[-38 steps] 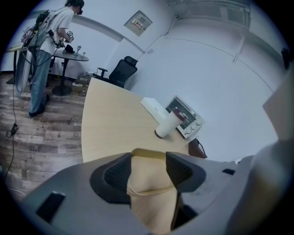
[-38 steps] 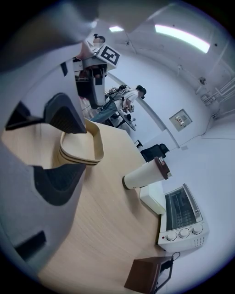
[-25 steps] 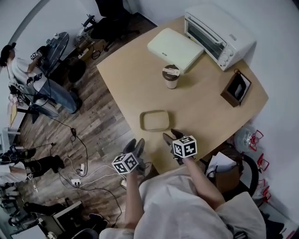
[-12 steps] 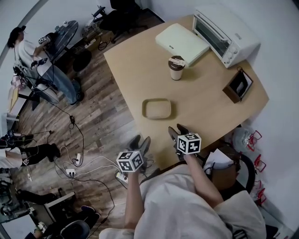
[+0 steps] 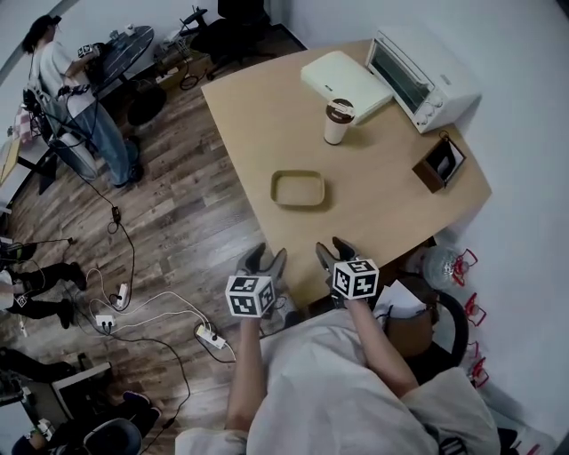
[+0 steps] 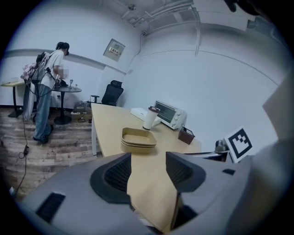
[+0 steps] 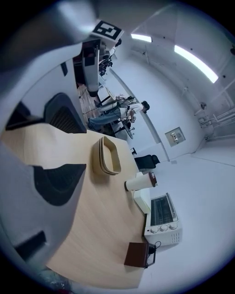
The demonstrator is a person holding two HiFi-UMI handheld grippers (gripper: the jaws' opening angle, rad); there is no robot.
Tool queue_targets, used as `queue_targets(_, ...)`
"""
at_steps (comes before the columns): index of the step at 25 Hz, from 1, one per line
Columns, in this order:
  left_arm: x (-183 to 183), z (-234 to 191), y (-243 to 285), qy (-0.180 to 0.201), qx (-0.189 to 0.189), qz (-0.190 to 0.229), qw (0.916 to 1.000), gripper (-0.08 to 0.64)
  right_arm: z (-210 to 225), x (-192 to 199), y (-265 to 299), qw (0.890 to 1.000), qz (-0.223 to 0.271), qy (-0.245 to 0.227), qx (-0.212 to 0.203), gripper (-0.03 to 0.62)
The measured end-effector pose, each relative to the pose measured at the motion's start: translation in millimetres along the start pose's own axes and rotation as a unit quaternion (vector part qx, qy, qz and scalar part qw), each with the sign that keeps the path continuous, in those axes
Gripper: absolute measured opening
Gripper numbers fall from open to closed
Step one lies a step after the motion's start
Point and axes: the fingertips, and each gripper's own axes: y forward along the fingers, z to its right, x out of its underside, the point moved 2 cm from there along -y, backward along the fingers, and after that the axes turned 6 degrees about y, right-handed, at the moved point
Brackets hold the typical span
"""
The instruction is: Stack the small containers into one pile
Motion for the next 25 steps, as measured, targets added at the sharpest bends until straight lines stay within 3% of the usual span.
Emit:
queue_targets(6, -8.0, -10.2, -27.1, 0.02, -0.026, 0.037, 0.9988, 0.227, -26.5, 3.7, -12.1, 0.999, 0.03, -0.043, 0.011, 0.209)
queue_targets(9, -7.4, -10.4, -30.8, 0.022, -0.029, 0.041, 0.9985, 0.227, -33.1, 5.0, -16.4, 0.999, 0.037, -0.035, -0.003, 0.209)
queue_targets(13, -3.4, -9.9, -40.1, 0.035, -0.044, 0.048, 0.9972, 0.227, -32.5, 9.7, -25.3, 0.998, 0.046, -0.041, 0.01, 0.209)
queue_targets(19, -0.6, -13.3, -56.1, 0.056, -0.055, 0.05, 0.9956, 0.225, -32.3, 21.5, -30.2, 0.998, 0.053, -0.005, 0.036, 0.209)
queue_targets(25, -1.6, -30.4, -69.2, 0.073, -0.088, 0.063, 0.9914, 0.204, -41.5, 21.6, -36.8, 0.997, 0.068, 0.012, 0.031, 0.21)
